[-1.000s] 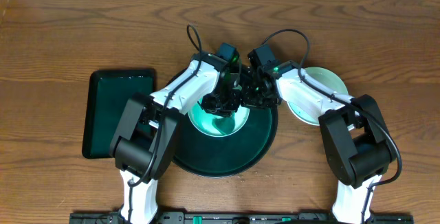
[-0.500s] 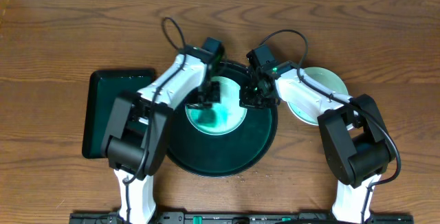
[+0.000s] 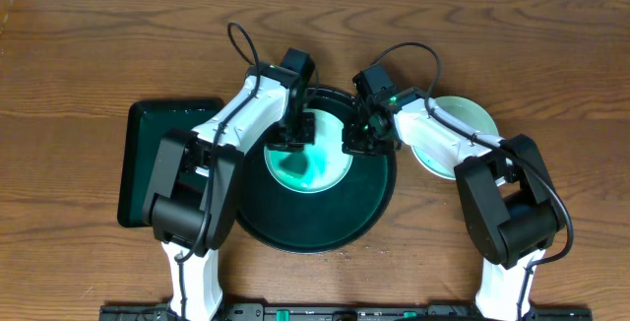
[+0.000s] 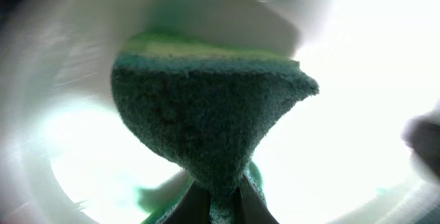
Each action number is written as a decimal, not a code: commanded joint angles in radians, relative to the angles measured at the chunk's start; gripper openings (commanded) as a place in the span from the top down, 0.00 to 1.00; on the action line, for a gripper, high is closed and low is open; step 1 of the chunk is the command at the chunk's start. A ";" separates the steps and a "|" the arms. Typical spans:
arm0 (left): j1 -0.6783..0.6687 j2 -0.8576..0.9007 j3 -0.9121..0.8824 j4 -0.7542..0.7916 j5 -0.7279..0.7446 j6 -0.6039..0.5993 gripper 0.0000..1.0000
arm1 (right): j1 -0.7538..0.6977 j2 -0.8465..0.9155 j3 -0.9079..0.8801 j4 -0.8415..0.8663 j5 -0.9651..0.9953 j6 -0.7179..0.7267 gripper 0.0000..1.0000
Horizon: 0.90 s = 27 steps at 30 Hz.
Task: Clean dirty plates on tray and stack at the side
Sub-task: 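Scrub the held plate with the green sponge in the left gripper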
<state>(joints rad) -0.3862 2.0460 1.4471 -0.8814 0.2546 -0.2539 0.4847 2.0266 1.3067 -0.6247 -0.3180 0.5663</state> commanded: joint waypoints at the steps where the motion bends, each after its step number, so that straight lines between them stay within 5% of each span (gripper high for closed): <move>1: -0.051 0.037 -0.011 0.080 0.355 0.164 0.93 | 0.000 0.037 0.000 -0.003 0.051 0.002 0.99; 5: -0.041 0.037 -0.011 0.163 0.266 0.115 0.93 | 0.000 0.037 0.000 -0.004 0.051 0.001 0.99; 14: 0.067 0.035 -0.008 0.089 -0.280 -0.179 0.93 | 0.000 0.037 0.000 -0.004 0.051 0.001 0.99; 27: 0.040 0.021 -0.008 -0.215 -0.232 -0.156 0.93 | 0.000 0.037 0.000 -0.003 0.051 0.002 0.99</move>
<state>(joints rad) -0.3378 2.0457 1.4605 -1.0130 0.0711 -0.4278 0.4847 2.0281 1.3079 -0.6224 -0.3183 0.5663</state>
